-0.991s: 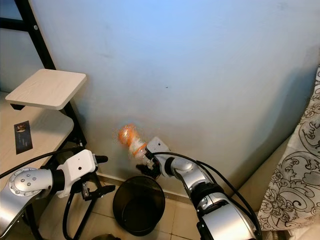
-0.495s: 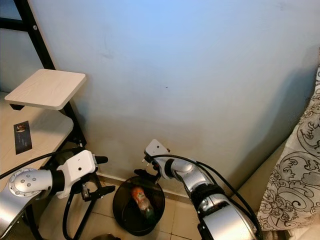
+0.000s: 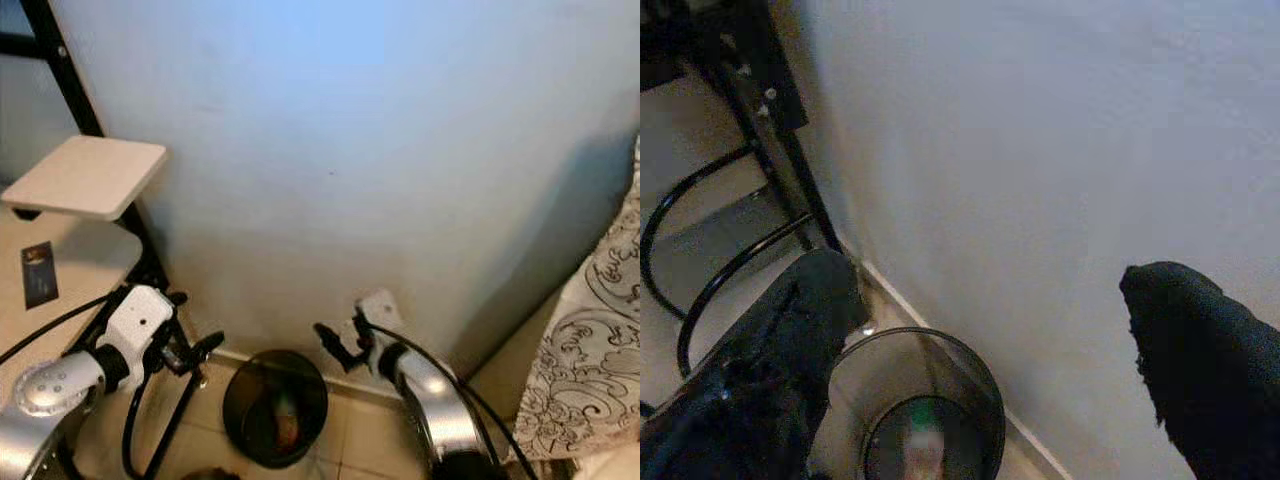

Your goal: Clean up the room

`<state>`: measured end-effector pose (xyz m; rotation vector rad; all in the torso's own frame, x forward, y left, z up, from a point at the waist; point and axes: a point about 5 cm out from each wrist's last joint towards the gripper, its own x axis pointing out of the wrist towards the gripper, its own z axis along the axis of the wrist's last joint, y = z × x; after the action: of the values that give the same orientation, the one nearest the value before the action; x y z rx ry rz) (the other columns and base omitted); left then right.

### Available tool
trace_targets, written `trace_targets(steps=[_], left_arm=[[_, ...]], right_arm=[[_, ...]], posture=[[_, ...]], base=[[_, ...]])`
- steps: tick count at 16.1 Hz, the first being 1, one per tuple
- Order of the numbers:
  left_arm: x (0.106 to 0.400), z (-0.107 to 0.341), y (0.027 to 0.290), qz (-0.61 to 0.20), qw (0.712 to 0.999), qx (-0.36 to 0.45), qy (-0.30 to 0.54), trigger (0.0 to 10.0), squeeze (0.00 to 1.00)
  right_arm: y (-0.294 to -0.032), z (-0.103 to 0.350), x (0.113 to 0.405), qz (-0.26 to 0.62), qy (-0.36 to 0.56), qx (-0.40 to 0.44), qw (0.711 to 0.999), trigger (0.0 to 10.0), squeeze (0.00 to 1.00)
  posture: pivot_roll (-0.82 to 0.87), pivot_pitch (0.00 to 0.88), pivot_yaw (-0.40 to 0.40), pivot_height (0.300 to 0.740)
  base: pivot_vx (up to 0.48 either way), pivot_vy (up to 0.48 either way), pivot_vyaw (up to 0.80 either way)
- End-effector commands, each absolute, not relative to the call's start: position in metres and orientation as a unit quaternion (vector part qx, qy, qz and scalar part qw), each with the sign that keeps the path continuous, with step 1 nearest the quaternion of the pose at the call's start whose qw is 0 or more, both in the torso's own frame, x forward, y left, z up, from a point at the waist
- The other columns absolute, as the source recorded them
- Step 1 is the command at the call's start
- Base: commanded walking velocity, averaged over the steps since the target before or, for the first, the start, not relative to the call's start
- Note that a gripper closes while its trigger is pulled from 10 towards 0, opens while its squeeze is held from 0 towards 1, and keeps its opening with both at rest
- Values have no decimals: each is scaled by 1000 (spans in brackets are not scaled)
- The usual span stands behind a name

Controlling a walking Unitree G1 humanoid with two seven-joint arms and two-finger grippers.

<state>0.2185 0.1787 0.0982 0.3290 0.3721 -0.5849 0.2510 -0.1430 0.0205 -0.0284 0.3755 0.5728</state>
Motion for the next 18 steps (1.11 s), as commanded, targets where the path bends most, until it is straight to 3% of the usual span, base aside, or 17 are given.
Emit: trace_targets(steps=[1,4,6,10,18], left_arm=[[219,103,179,-259,938,160,168,10000,165],[216,102,177,-226,948,146,170,10000,137],[213,102,180,-188,958,140,167,10000,0],[212,106,188,-127,969,141,156,10000,0],[213,110,200,-118,964,179,160,10000,0]], right_arm=[[-146,33,252,248,159,5,956,10000,1000],[-155,44,241,172,137,61,974,10000,1000],[-159,50,233,127,130,67,981,10000,1000],[-159,52,222,24,129,120,984,10000,1000],[-152,52,229,16,127,123,984,10000,1000]], posture=[[-26,0,-17,740],[-23,0,-28,740],[-5,0,-40,740],[22,0,-39,740],[26,0,-5,740]], base=[[0,0,0],[0,0,0],[0,0,0],[0,0,-698],[0,0,-797]])
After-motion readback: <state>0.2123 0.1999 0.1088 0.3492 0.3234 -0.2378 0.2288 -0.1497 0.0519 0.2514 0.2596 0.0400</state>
